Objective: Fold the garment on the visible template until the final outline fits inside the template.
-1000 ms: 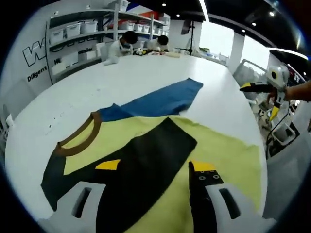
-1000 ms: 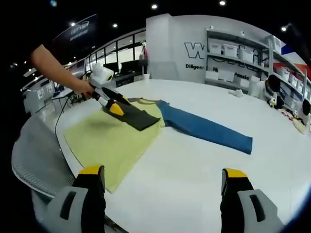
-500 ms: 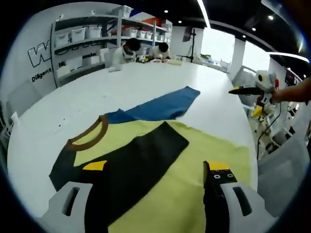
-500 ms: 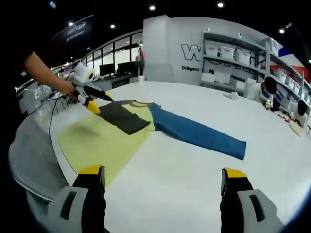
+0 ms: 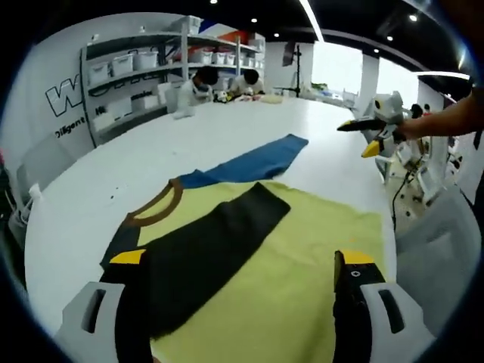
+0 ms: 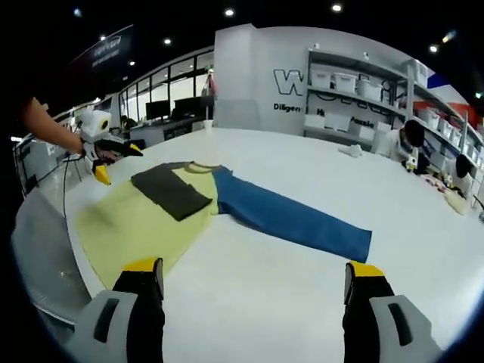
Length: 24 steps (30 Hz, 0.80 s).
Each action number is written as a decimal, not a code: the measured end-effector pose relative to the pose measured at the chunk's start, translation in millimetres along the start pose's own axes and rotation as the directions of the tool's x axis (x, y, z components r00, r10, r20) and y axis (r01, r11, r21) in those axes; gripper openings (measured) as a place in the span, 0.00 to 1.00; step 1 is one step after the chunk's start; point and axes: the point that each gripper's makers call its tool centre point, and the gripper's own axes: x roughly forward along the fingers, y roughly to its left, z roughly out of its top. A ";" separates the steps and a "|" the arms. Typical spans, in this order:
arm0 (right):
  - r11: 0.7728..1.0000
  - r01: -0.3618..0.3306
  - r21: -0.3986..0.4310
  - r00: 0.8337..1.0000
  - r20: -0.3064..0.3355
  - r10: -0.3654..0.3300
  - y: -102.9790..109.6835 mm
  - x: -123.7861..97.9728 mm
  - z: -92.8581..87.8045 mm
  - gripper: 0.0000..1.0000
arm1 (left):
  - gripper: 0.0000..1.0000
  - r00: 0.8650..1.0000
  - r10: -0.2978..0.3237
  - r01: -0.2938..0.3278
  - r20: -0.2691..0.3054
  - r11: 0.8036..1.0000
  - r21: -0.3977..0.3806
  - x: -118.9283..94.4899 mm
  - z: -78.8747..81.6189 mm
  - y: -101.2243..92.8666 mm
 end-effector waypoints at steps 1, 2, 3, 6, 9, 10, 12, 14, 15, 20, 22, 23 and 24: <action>1.000 0.003 -0.002 1.000 -0.003 -0.003 -2.0 1.2 0.2 0.99 | 0.99 1.000 0.002 -0.002 0.005 1.000 -0.002 -2.6 0.4 0.5; 1.000 0.005 -0.002 1.000 -0.007 -0.005 -4.9 3.0 0.2 0.98 | 0.99 1.000 0.009 -0.009 0.006 1.000 -0.002 -6.5 -0.1 1.6; 1.000 0.007 -0.002 1.000 -0.008 -0.007 -7.0 4.2 0.1 0.98 | 0.99 1.000 0.015 -0.015 0.008 1.000 -0.001 -9.3 -0.4 2.4; 1.000 0.018 -0.001 1.000 -0.018 -0.018 -14.1 7.9 -1.0 0.98 | 0.99 1.000 0.023 -0.023 0.018 1.000 -0.008 -19.8 -1.0 3.5; 1.000 0.027 -0.005 0.999 -0.031 -0.028 -22.5 11.6 -3.5 0.97 | 0.99 0.999 0.038 -0.038 0.014 0.999 -0.002 -29.1 -4.7 5.4; 1.000 0.030 -0.001 0.999 -0.033 -0.030 -24.6 12.5 -4.0 0.97 | 0.99 0.999 0.041 -0.041 0.014 0.999 0.000 -31.3 -5.7 5.7; 0.999 0.037 0.012 0.999 -0.033 -0.036 -29.5 14.3 -4.2 0.97 | 0.99 0.999 0.050 -0.050 0.010 0.999 0.002 -36.6 -8.7 7.1; 0.999 0.045 0.022 0.998 -0.036 -0.044 -34.1 16.2 -4.0 0.97 | 0.99 0.998 0.057 -0.057 0.009 0.998 -0.004 -42.0 -10.4 7.7; 0.999 0.048 0.025 0.998 -0.037 -0.047 -37.6 17.5 -4.6 0.96 | 0.99 0.998 0.063 -0.063 0.010 0.998 -0.005 -45.3 -10.9 7.7; 0.997 0.062 0.053 0.997 -0.038 -0.060 -52.1 24.0 -1.4 0.95 | 0.99 0.997 0.078 -0.078 0.010 0.997 -0.013 -56.8 -15.0 7.2; 0.996 0.069 0.056 0.997 -0.037 -0.067 -58.7 27.9 0.5 0.94 | 0.99 0.997 0.077 -0.076 0.014 0.997 -0.017 -60.8 -16.3 5.7; 0.996 0.073 0.059 0.997 -0.041 -0.071 -62.4 30.5 1.0 0.94 | 0.99 0.997 0.079 -0.078 0.014 0.997 -0.019 -63.3 -18.1 4.9; 0.995 0.075 0.062 0.997 -0.042 -0.072 -64.6 32.3 1.2 0.94 | 0.99 0.997 0.080 -0.080 0.010 0.997 -0.020 -64.9 -19.8 4.4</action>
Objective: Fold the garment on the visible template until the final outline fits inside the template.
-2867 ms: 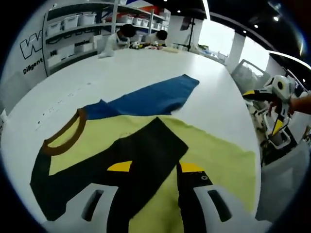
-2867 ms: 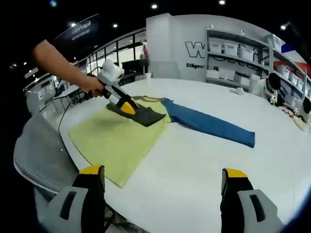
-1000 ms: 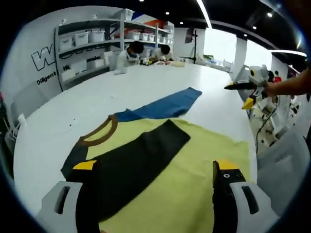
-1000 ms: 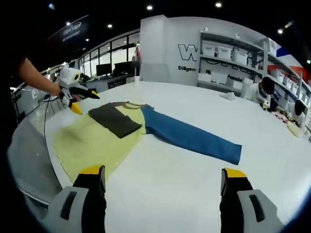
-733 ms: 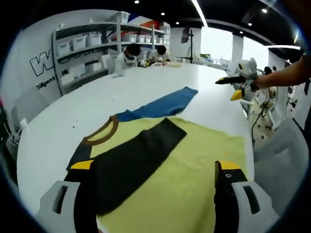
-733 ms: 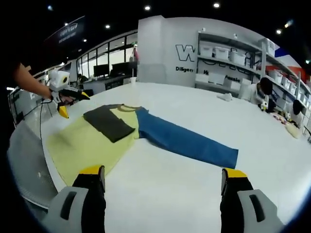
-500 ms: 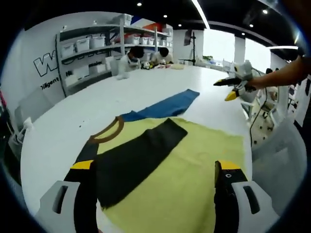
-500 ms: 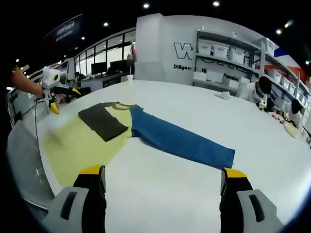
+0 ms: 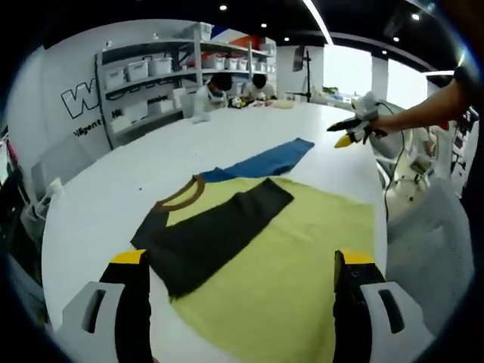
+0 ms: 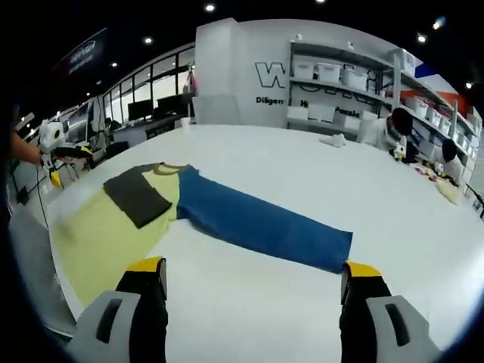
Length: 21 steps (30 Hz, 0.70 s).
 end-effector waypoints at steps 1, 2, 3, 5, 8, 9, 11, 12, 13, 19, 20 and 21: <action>1.000 0.004 0.002 1.000 0.001 -0.004 -3.2 3.1 0.6 0.94 | 0.99 1.000 0.001 -0.001 -0.002 1.000 0.000 -1.8 -1.5 -0.5; 1.000 0.008 0.003 1.000 0.000 -0.008 -4.8 5.0 0.4 0.93 | 0.99 1.000 0.004 -0.004 -0.002 1.000 -0.001 -4.5 -3.2 -0.7; 1.000 0.009 0.008 1.000 -0.008 -0.009 -5.6 7.2 -0.2 0.91 | 0.99 1.000 0.008 -0.008 -0.001 1.000 -0.003 -6.5 -4.2 -0.8; 1.000 0.014 0.017 1.000 -0.010 -0.013 -9.6 11.0 0.0 0.89 | 0.99 1.000 0.021 -0.021 -0.002 1.000 -0.011 -11.1 -7.5 -0.1; 0.999 0.025 0.038 1.000 -0.015 -0.024 -15.0 18.2 0.0 0.88 | 0.99 1.000 0.027 -0.027 -0.008 0.999 -0.017 -18.1 -12.5 -0.7; 0.999 0.030 0.043 0.999 -0.022 -0.029 -17.3 20.0 -0.6 0.88 | 0.99 1.000 0.029 -0.029 -0.009 0.999 -0.015 -20.0 -13.4 -0.9; 0.997 0.046 0.064 0.999 -0.028 -0.044 -24.4 24.2 -1.2 0.87 | 0.99 0.999 0.031 -0.031 -0.010 0.999 -0.014 -24.6 -15.2 -1.3; 0.991 0.094 0.091 0.993 -0.073 -0.088 -34.5 24.7 -8.1 0.85 | 0.99 0.999 0.031 -0.031 -0.009 0.999 -0.016 -26.4 -15.5 -1.5; 0.990 0.107 0.093 0.993 -0.069 -0.100 -39.0 26.1 -7.2 0.85 | 0.99 1.000 0.029 -0.029 -0.007 0.999 -0.021 -29.0 -16.0 -2.3; 0.976 0.142 0.163 0.988 -0.090 -0.128 -55.6 38.7 -17.4 0.75 | 0.99 0.999 0.049 -0.050 -0.007 0.998 -0.035 -40.5 -20.1 0.5; 0.974 0.149 0.168 0.986 -0.095 -0.135 -57.6 40.2 -18.8 0.73 | 0.99 0.998 0.054 -0.055 -0.015 0.998 -0.038 -43.0 -22.3 1.3; 0.969 0.164 0.186 0.983 -0.108 -0.146 -60.5 42.2 -21.8 0.71 | 0.99 0.998 0.056 -0.057 -0.014 0.998 -0.039 -45.6 -23.3 1.4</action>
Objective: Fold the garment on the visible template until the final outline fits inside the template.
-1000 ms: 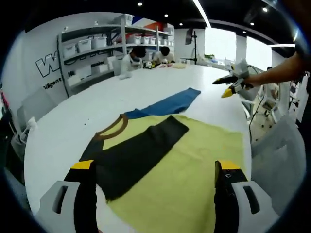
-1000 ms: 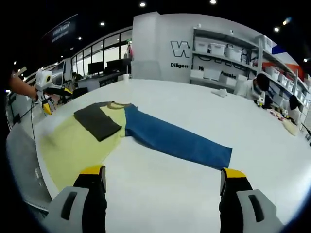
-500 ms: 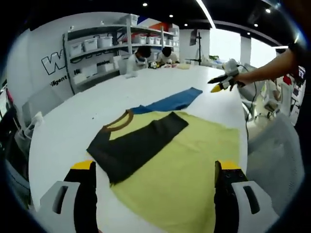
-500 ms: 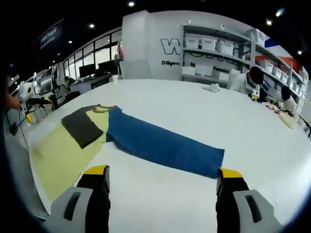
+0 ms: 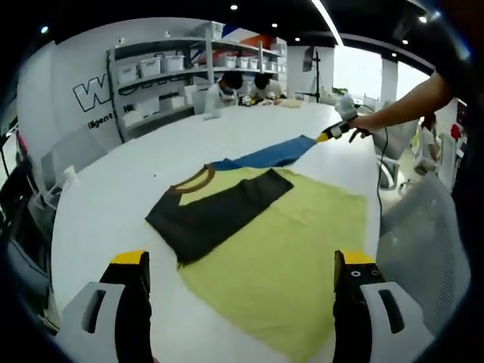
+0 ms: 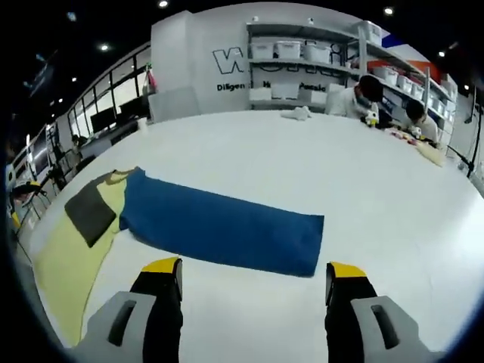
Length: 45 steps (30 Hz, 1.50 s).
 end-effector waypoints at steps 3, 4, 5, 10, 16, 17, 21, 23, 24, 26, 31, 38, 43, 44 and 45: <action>0.999 0.027 0.039 0.999 -0.019 -0.026 -8.4 8.3 -3.1 0.63 | 0.99 1.000 0.015 -0.015 -0.015 1.000 -0.005 -4.7 -5.0 3.2; 0.998 0.038 0.043 0.999 -0.025 -0.037 -11.3 12.0 -3.7 0.61 | 0.99 1.000 0.016 -0.017 -0.014 1.000 -0.009 -6.1 -5.5 3.5; 0.998 0.053 0.040 0.998 -0.038 -0.051 -14.5 14.7 -5.5 0.59 | 0.99 1.000 0.021 -0.021 -0.010 1.000 -0.016 -8.1 -5.6 3.8; 0.996 0.076 0.046 0.996 -0.059 -0.073 -24.7 26.6 -8.1 0.52 | 0.96 0.998 0.061 -0.060 0.005 0.998 -0.025 -16.3 -6.0 6.2; 0.991 0.114 0.068 0.992 -0.063 -0.110 -36.6 36.2 -3.6 0.38 | 0.95 0.997 0.077 -0.077 -0.012 0.995 -0.058 -20.9 -14.7 6.0; 0.990 0.122 0.063 0.991 -0.065 -0.118 -38.2 37.5 -3.6 0.34 | 0.96 0.997 0.075 -0.076 -0.019 0.996 -0.055 -21.0 -16.1 5.5; 0.988 0.133 0.078 0.988 -0.089 -0.126 -37.7 31.6 -5.9 0.18 | 0.94 0.997 0.079 -0.080 -0.016 0.996 -0.044 -22.6 -14.8 6.0; 0.988 0.136 0.070 0.987 -0.095 -0.129 -38.6 30.9 -6.7 0.10 | 0.94 0.996 0.087 -0.088 -0.013 0.995 -0.049 -24.0 -14.5 8.1; 0.990 0.139 0.032 0.985 -0.110 -0.135 -42.4 30.5 -7.9 0.04 | 0.93 0.996 0.090 -0.090 -0.011 0.995 -0.049 -24.9 -14.6 8.7; 0.991 0.125 -0.049 0.983 -0.128 -0.131 -43.7 30.3 -8.2 0.00 | 0.93 0.995 0.098 -0.099 -0.009 0.993 -0.058 -26.6 -15.9 9.9; 0.991 0.130 -0.043 0.984 -0.118 -0.134 -43.8 28.1 1.7 0.00 | 0.93 0.995 0.103 -0.104 -0.011 0.992 -0.066 -30.8 -21.6 9.4; 0.991 0.117 -0.070 0.991 -0.060 -0.121 -40.0 20.8 33.8 0.00 | 0.93 0.993 0.114 -0.114 0.003 0.990 -0.084 -38.1 -27.0 12.5; 0.989 0.112 -0.093 0.993 -0.033 -0.116 -31.7 14.8 52.5 0.00 | 0.94 0.993 0.118 -0.117 0.017 0.990 -0.085 -41.6 -27.6 13.8; 0.989 0.113 -0.095 0.993 -0.029 -0.116 -29.1 13.4 55.0 0.00 | 0.94 0.993 0.118 -0.116 0.019 0.990 -0.082 -42.3 -27.9 13.7; 0.989 0.113 -0.099 0.993 -0.022 -0.116 -26.1 11.5 60.1 0.00 | 0.95 0.993 0.116 -0.114 0.021 0.990 -0.081 -42.7 -28.0 13.6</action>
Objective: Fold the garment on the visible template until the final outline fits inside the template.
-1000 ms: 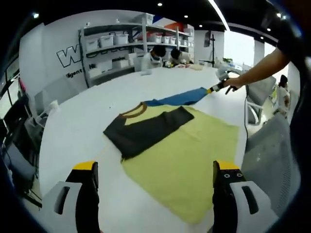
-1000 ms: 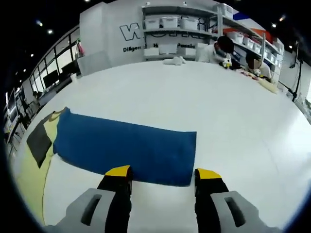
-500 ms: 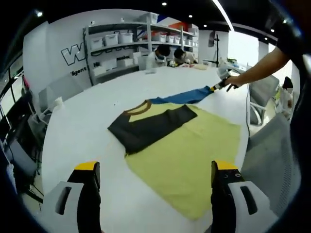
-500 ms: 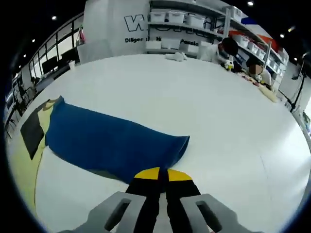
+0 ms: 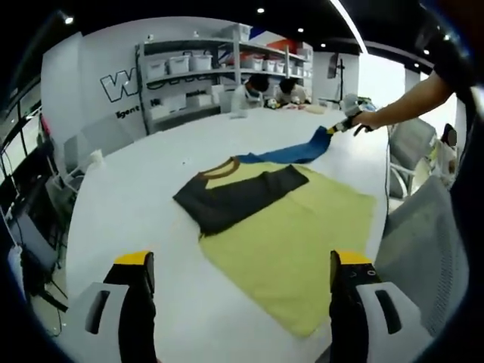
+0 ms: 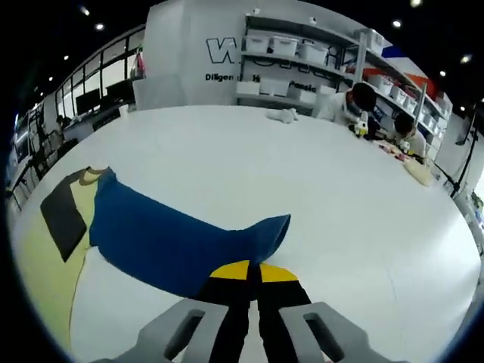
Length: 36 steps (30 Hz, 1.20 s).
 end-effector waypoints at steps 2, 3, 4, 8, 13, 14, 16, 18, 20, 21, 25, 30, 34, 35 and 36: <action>1.000 -0.004 -0.001 1.000 0.013 0.004 3.9 -3.7 9.3 0.00 | 0.96 1.000 -0.003 0.003 0.002 1.000 -0.001 -1.0 -0.9 -0.3; 1.000 -0.005 -0.004 1.000 0.020 0.005 7.0 -6.0 12.8 0.00 | 0.96 1.000 -0.004 0.004 0.006 1.000 -0.001 -1.7 -1.2 -0.3; 1.000 -0.008 -0.010 1.000 0.030 0.008 10.6 -8.9 18.5 0.00 | 0.96 1.000 -0.003 0.003 0.008 1.000 0.001 -2.1 -1.4 0.0; 1.000 -0.020 -0.019 0.998 0.061 0.022 19.4 -17.2 38.2 0.00 | 0.98 1.000 -0.003 0.003 0.017 1.000 0.001 -3.1 -2.5 1.5; 0.998 -0.037 -0.043 0.994 0.103 0.042 34.2 -32.7 64.5 0.00 | 0.99 1.000 -0.003 0.003 0.019 0.999 0.032 -3.9 -5.5 2.5; 0.998 -0.039 -0.047 0.993 0.109 0.044 36.9 -35.5 67.9 0.00 | 0.99 1.000 -0.003 0.002 0.021 0.999 0.036 -4.1 -5.6 2.7; 0.996 -0.052 -0.066 0.990 0.124 0.059 46.1 -42.9 76.5 0.00 | 0.99 1.000 -0.001 0.000 0.023 0.999 0.042 -4.7 -6.3 3.4; 0.993 -0.065 -0.096 0.987 0.143 0.079 56.9 -50.9 85.7 0.00 | 0.99 1.000 -0.001 -0.001 0.032 0.999 0.040 -5.9 -6.2 3.9; 0.990 -0.068 -0.126 0.985 0.147 0.087 63.6 -55.4 91.5 0.00 | 0.99 0.999 0.001 -0.002 0.034 0.999 0.040 -7.1 -7.2 4.9; 0.988 -0.070 -0.135 0.984 0.153 0.091 67.6 -58.4 94.4 0.00 | 0.99 0.999 0.000 -0.001 0.037 0.999 0.039 -8.1 -7.3 5.1; 0.985 -0.093 -0.148 0.977 0.176 0.119 86.8 -71.6 110.2 0.00 | 0.99 0.999 -0.001 0.000 0.044 0.999 0.035 -12.7 -9.9 7.0; 0.974 -0.136 -0.183 0.963 0.206 0.174 119.0 -88.4 130.2 0.00 | 0.99 0.999 -0.005 0.005 0.042 1.000 -0.002 -16.6 -16.5 7.5; 0.967 -0.161 -0.199 0.954 0.219 0.205 138.2 -96.5 141.4 0.00 | 0.99 0.999 -0.005 0.005 0.044 1.000 -0.015 -18.2 -18.6 6.4; 0.965 -0.169 -0.200 0.951 0.224 0.213 143.8 -99.3 145.0 0.00 | 0.99 0.999 -0.004 0.005 0.047 1.000 -0.019 -18.3 -18.3 6.4; 0.964 -0.176 -0.200 0.949 0.226 0.220 147.3 -100.9 147.5 0.00 | 0.99 0.999 0.002 -0.001 0.049 1.000 -0.022 -18.5 -17.8 7.2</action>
